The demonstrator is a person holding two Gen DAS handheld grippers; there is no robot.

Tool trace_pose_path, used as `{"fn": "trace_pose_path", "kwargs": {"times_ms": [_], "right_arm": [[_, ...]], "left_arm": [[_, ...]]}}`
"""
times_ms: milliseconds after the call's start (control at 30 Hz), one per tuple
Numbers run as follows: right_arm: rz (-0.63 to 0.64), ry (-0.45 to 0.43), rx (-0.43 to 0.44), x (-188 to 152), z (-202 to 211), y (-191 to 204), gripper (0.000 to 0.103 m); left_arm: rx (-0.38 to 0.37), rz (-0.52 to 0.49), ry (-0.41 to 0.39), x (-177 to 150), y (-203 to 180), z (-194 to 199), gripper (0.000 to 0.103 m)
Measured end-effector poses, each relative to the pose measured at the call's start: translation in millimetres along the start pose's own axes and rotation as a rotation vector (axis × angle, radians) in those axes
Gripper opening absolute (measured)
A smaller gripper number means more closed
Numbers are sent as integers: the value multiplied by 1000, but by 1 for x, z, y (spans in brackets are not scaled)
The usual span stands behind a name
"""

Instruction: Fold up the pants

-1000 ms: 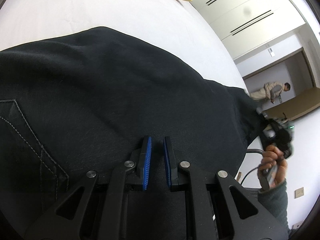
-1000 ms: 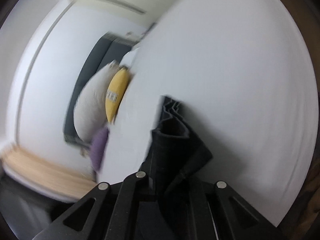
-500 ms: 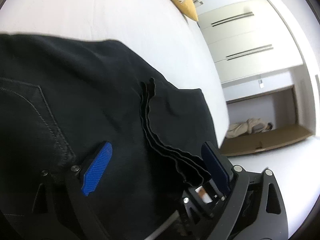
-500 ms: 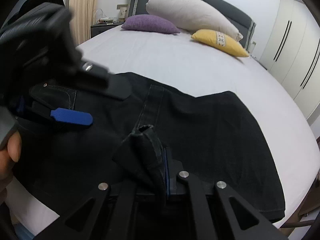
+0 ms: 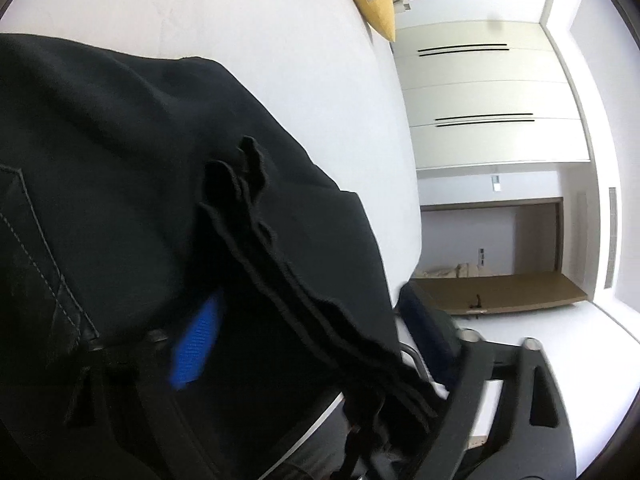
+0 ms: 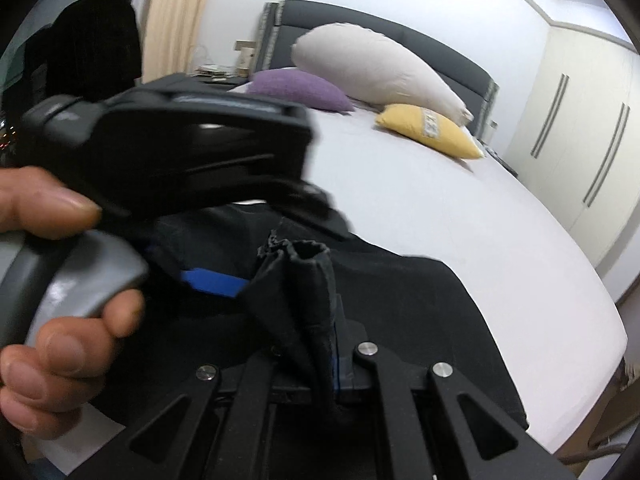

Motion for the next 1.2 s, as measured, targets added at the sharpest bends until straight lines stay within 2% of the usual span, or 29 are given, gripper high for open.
{"fn": "trace_pose_path", "kwargs": {"times_ms": [33,67,133,200,400,633,900,1067,1133,1200], "right_arm": [[9,0,2,1,-2,3,6],[21,4,6,2,-3,7,6],[37,13,15,2,-4,15,6],[71,27,18,2,-7,23,7],[129,34,53,6,-9,40,7],[155,42,86,8,-15,53,7],[192,63,127,5,-26,59,7],[217,74,153,0,-32,72,7],[215,118,176,-7,-42,75,14],[178,135,192,-10,-47,70,15]], "left_arm": [[4,-5,20,0,2,1,48],[23,-14,36,0,6,2,32],[62,-46,47,2,11,8,26],[94,-83,61,3,15,15,15],[169,-193,107,2,19,23,12],[225,-250,99,11,21,38,12],[262,-249,78,0,47,56,12],[274,-206,62,-3,65,65,13],[267,-179,51,-1,72,70,13],[273,-174,37,2,71,71,13]]}}
Point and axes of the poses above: each gripper's, at about its wrist camera, not at the fingertips, and z roughly against the way its jaws point, y to its left, x to its top, the point moved 8 cm from there along -z, roughly the way its jaws point, and after that the axes turned 2 degrees about -y, right-handed, at the moved point
